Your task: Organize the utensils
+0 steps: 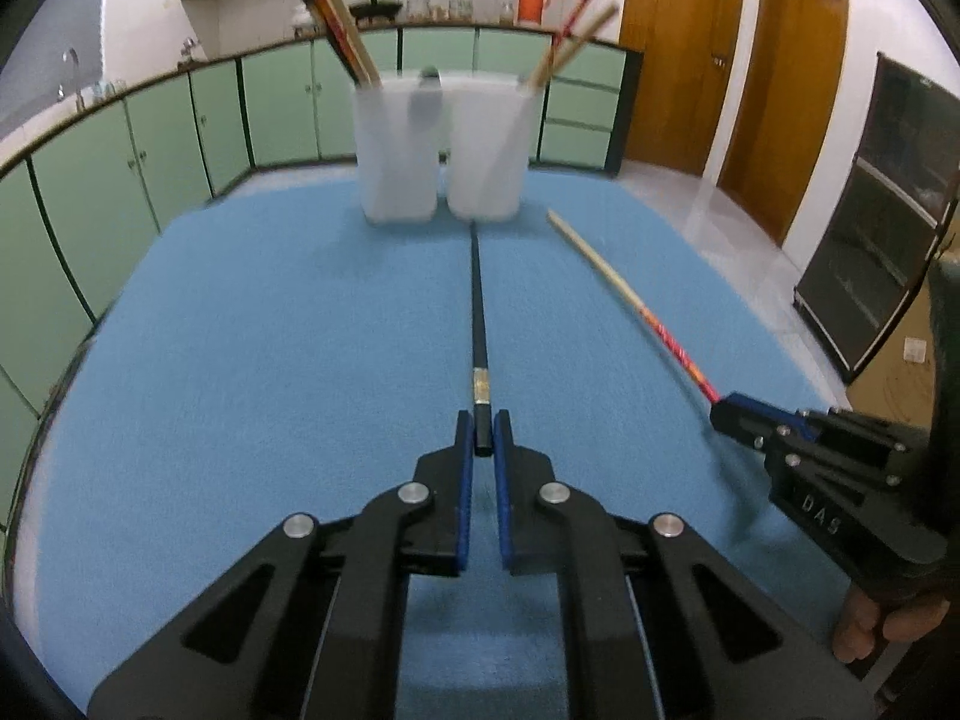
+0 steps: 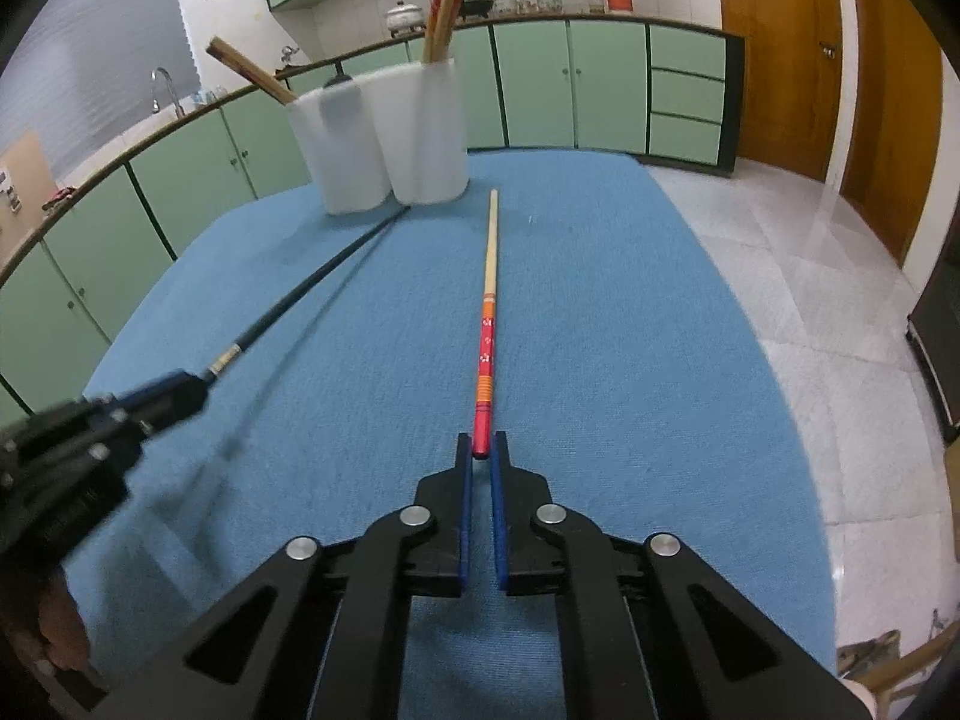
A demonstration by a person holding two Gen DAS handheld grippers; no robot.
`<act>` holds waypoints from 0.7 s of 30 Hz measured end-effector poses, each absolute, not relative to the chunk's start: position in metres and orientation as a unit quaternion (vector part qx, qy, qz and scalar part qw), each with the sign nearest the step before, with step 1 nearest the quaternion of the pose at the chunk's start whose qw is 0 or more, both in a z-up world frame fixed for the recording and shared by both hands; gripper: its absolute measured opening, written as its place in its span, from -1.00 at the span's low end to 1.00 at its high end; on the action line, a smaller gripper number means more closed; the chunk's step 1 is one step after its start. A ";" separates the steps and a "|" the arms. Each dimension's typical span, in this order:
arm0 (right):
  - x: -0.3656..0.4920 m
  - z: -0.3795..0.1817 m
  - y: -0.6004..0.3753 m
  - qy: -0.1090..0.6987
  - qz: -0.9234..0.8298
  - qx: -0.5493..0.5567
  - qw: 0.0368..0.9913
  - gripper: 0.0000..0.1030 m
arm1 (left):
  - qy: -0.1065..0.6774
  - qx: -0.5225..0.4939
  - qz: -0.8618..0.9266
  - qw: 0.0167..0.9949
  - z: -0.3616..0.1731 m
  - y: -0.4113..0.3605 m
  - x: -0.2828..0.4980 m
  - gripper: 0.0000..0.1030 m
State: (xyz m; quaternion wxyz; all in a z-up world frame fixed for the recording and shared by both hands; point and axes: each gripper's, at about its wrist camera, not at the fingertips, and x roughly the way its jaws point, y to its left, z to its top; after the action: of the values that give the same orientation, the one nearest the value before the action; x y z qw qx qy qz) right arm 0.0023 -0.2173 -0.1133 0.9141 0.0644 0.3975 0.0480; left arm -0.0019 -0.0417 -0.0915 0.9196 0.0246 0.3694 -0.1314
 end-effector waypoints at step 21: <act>0.005 0.001 -0.247 0.300 0.051 0.076 0.950 -0.89 | 0.242 0.005 -0.138 0.961 0.021 -0.039 0.000 -0.89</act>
State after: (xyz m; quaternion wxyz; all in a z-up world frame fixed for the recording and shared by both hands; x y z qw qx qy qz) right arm 0.0047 -0.2469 0.0007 0.9496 0.0764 0.2997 0.0506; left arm 0.0003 -0.0390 0.0214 0.9606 0.0045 0.2416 -0.1376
